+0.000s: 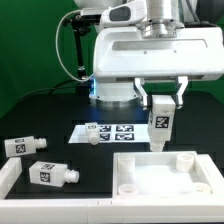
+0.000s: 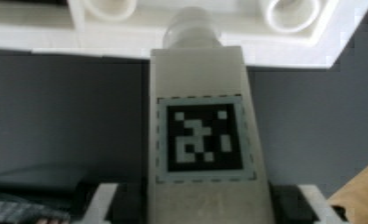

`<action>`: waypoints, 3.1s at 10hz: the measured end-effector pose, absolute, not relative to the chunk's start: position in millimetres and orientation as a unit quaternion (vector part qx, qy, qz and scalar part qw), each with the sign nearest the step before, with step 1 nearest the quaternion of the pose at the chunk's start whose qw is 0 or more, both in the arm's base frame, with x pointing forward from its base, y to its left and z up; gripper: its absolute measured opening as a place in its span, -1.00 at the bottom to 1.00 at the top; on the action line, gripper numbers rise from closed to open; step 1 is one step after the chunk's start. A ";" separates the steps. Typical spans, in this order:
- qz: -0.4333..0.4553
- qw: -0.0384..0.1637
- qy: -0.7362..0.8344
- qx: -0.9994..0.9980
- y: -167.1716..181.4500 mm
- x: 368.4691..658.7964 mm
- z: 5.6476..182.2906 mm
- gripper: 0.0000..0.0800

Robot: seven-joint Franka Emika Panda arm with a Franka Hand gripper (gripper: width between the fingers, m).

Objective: Assemble one leg

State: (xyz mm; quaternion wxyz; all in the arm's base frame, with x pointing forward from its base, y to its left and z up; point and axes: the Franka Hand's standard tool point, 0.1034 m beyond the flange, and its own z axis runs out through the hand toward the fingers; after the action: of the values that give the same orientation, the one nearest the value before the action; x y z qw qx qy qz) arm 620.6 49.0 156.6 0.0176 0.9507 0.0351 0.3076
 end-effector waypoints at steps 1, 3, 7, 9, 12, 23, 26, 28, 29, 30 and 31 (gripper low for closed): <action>0.348 0.027 0.035 0.936 54.1 619.7 154.8 -0.27; 0.320 0.004 0.029 0.947 72.5 629.8 150.2 -0.27; 0.302 -0.019 0.020 0.953 106.3 643.1 147.0 -0.27; 0.300 -0.019 0.019 0.953 105.4 642.4 145.0 -0.27; 0.319 -0.006 0.020 0.948 95.0 641.3 130.6 -0.27; 0.300 -0.007 0.032 0.953 112.1 640.1 91.7 -0.27; 0.312 -0.003 0.033 0.950 111.8 640.8 89.3 -0.27; 0.316 -0.001 0.032 0.948 109.0 640.3 89.1 -0.27; 0.316 0.000 0.031 0.948 108.1 640.1 89.1 -0.27; 0.316 -0.001 0.031 0.948 108.2 640.1 89.1 -0.27; 0.316 -0.001 0.031 0.948 108.1 640.1 89.1 -0.27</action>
Offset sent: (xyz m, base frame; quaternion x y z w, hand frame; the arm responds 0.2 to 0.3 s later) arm 0.0397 0.0595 -0.0023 0.0763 0.0107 0.0886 0.9931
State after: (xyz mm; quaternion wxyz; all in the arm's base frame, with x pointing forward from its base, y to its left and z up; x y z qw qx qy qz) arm 640.1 108.1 89.1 -0.0005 0.9482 0.0313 0.3163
